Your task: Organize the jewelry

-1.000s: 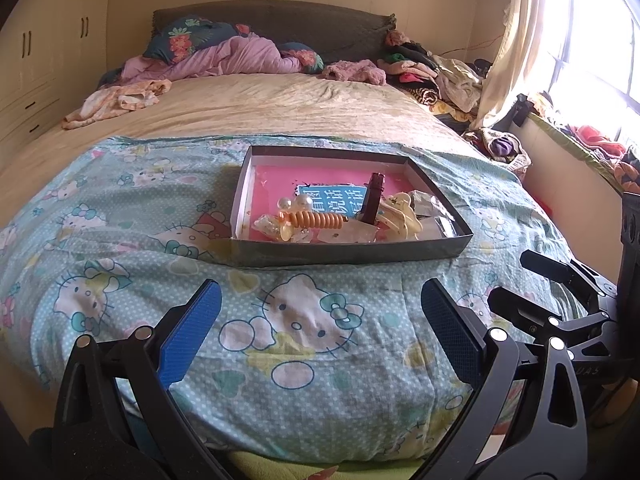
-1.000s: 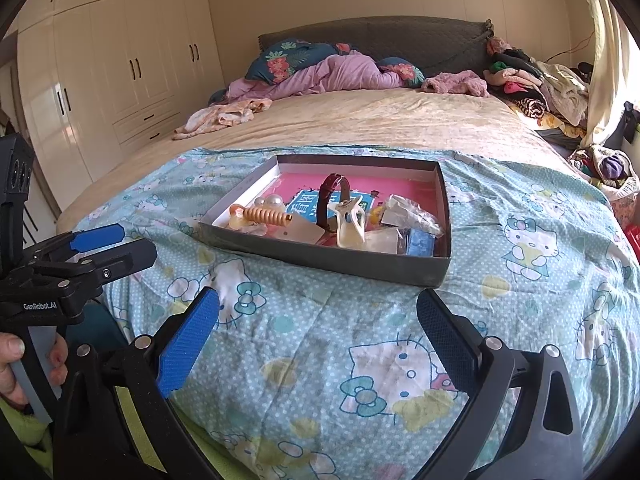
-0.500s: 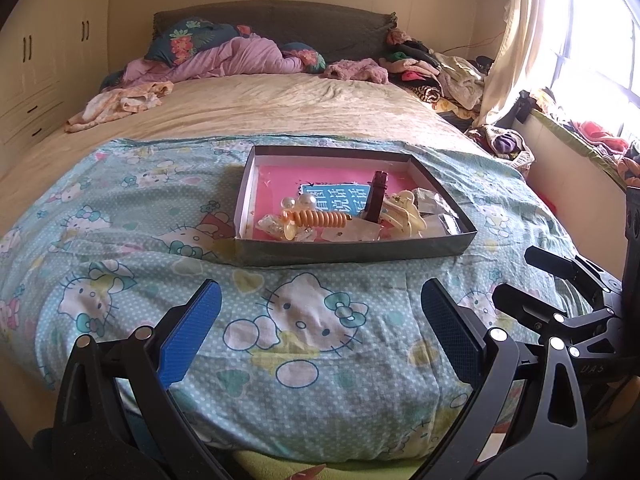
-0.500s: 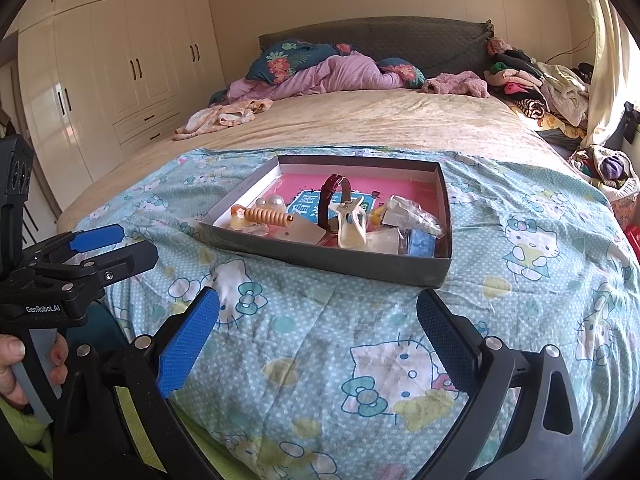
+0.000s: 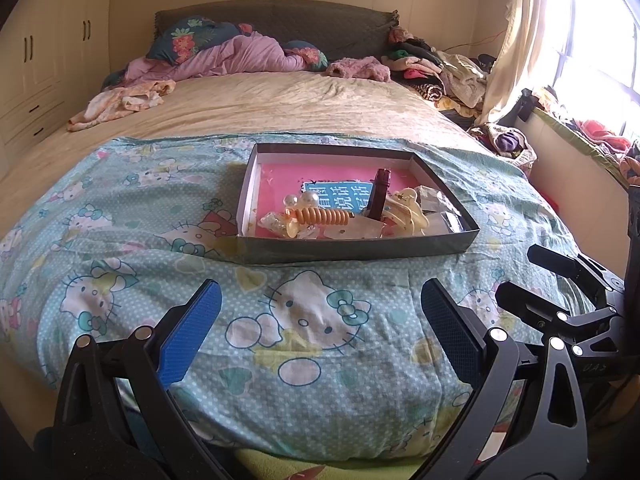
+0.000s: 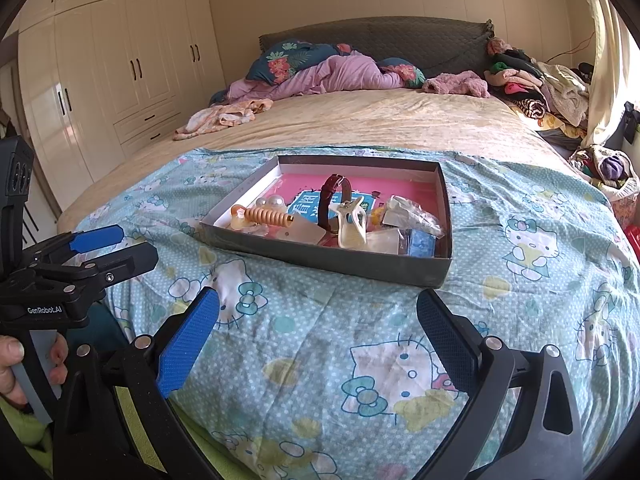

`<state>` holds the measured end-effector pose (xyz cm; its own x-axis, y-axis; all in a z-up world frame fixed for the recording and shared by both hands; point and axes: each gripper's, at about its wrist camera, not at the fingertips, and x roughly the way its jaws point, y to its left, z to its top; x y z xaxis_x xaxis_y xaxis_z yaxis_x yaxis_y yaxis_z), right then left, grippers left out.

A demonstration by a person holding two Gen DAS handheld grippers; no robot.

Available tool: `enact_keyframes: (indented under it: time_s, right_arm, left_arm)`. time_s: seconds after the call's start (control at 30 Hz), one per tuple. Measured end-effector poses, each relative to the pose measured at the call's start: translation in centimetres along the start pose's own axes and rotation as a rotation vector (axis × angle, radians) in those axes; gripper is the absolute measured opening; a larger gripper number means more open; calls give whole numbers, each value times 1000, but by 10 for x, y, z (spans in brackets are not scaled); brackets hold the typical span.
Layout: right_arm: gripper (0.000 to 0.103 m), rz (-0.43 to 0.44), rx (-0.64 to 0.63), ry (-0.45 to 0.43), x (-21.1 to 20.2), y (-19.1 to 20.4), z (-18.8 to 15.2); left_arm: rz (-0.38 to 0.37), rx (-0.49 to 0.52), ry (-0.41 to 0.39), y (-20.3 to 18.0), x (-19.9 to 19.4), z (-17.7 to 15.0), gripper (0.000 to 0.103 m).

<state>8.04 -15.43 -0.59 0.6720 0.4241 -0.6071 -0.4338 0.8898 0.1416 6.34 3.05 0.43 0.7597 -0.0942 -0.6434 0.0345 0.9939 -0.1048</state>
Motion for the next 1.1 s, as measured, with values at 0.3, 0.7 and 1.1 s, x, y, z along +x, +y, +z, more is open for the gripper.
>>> enact_keyframes:
  time_s: [0.3,0.7,1.1]
  right_arm:
    - [98,1,-2,3,0,0,0]
    - [98,-3,0,12,3,-2,-1]
    - [98,-45,55,46,17,-27,-4]
  left_arm:
    - [8,2,4,0,2,-2,93]
    - [13,0,28,3,9,-3,93]
    - [72,-106,54,39,21,2,93]
